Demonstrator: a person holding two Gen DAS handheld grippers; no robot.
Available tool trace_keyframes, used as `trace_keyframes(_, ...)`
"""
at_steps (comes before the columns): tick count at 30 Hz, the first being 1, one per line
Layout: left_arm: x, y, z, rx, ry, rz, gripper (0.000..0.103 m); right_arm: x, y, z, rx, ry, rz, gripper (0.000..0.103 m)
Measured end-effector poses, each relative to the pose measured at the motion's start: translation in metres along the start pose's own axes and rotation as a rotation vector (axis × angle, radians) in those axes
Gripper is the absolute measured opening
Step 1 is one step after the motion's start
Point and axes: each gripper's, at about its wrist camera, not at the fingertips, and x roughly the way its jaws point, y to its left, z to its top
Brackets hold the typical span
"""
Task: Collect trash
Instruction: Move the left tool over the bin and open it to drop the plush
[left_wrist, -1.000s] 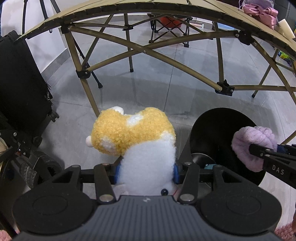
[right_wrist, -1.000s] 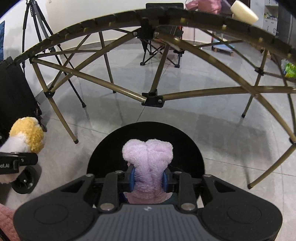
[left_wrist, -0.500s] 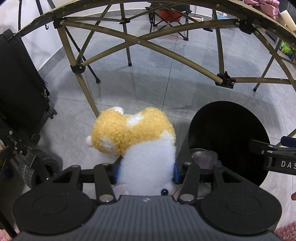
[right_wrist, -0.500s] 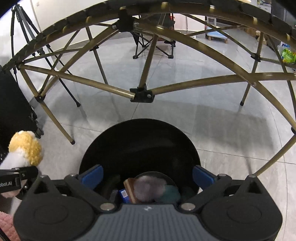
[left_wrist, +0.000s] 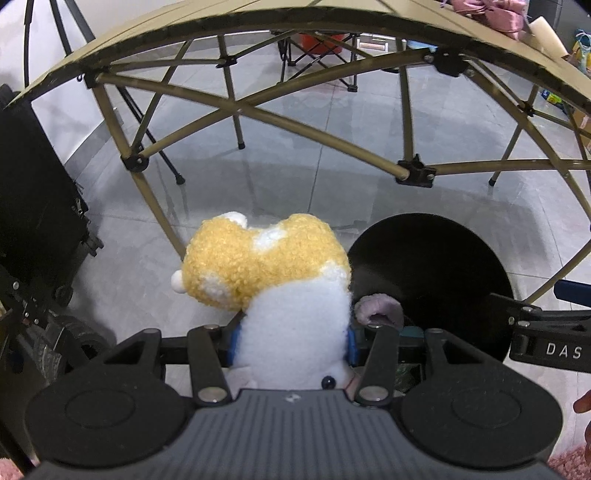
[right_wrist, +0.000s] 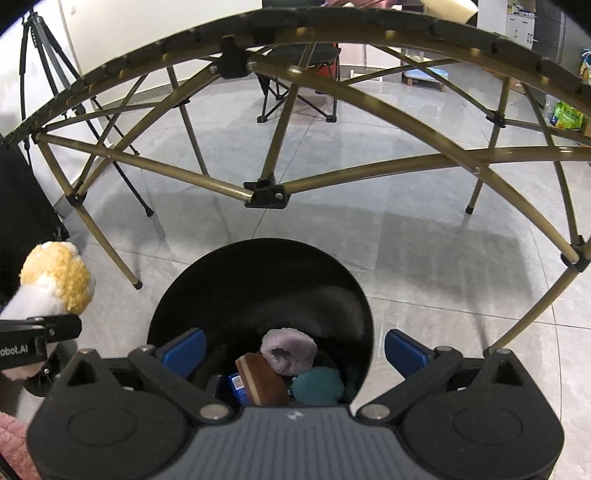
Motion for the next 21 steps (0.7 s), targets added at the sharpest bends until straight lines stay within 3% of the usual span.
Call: trace_keyframes(21,-0.011,-0.084,0.013,0.106,-0.034,-0.071,0.049,-0.032,-0.064,-0.019,0.110,-0.047,-0.055,0.103)
